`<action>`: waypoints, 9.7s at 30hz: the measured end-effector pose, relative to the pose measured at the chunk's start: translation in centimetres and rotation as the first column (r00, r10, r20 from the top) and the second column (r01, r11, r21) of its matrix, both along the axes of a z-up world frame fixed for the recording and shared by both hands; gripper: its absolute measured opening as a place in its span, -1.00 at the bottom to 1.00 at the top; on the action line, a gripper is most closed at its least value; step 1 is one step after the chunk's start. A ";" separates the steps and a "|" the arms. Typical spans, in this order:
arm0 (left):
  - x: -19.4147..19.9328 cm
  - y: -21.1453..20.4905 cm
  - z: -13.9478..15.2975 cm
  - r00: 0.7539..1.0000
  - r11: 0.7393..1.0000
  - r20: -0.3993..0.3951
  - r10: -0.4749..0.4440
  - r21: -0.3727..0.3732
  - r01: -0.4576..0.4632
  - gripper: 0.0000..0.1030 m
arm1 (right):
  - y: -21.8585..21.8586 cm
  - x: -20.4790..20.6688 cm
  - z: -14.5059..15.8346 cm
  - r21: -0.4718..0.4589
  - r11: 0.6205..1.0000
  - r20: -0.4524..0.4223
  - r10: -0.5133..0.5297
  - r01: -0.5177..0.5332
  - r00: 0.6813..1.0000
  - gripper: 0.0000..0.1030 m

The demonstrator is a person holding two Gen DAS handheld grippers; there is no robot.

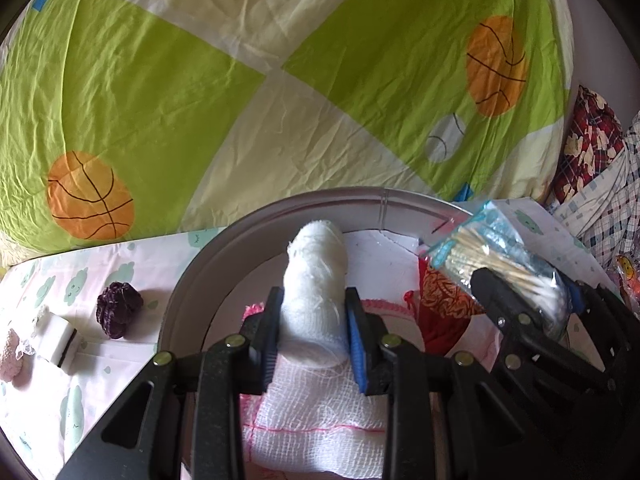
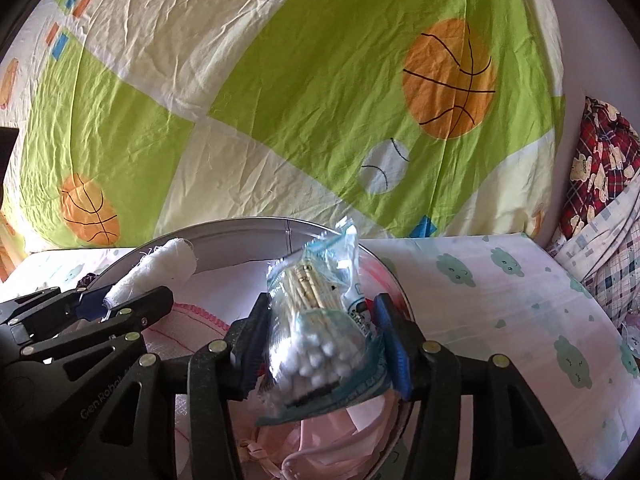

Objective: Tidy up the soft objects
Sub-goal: 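Carry the swab pack and gauze roll over the blue tin and release both inside, then withdraw both tools from the tin toward the remaining items, then grasp the purple scrunchie with the right tool while the left tool grasps the pink fuzzy sock, then carry the purple scrunchie and pink sock over the blue tin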

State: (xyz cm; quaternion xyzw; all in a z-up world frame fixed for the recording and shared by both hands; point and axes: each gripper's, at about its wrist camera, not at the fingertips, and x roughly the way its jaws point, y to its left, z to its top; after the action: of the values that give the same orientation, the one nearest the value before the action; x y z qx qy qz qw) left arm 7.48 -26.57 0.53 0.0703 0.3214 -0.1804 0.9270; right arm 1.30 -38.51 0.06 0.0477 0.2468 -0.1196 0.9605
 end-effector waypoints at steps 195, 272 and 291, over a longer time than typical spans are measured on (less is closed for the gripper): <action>-2.8 31.7 2.3 0.958 0.890 0.278 0.070 -0.451 0.066 -0.45 | 24.7 -6.1 2.0 -0.145 0.968 0.297 0.241 -0.206 0.924 -0.29; -4.5 8.2 5.0 0.959 0.905 0.240 -0.148 -0.357 0.230 -0.45 | 4.1 -6.8 4.3 -0.112 0.987 0.338 -0.073 0.117 0.938 -0.28; -1.4 4.2 4.6 0.975 0.920 0.133 -0.176 -0.329 0.211 -0.45 | 0.2 -3.7 3.0 -0.046 0.987 0.231 -0.138 0.153 0.963 -0.28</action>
State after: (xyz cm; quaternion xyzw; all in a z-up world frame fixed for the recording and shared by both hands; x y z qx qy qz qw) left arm 6.11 -22.38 5.09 -0.0510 0.2295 -0.3205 0.9176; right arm -2.37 -38.35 3.05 0.0485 0.1274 -0.1914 0.9720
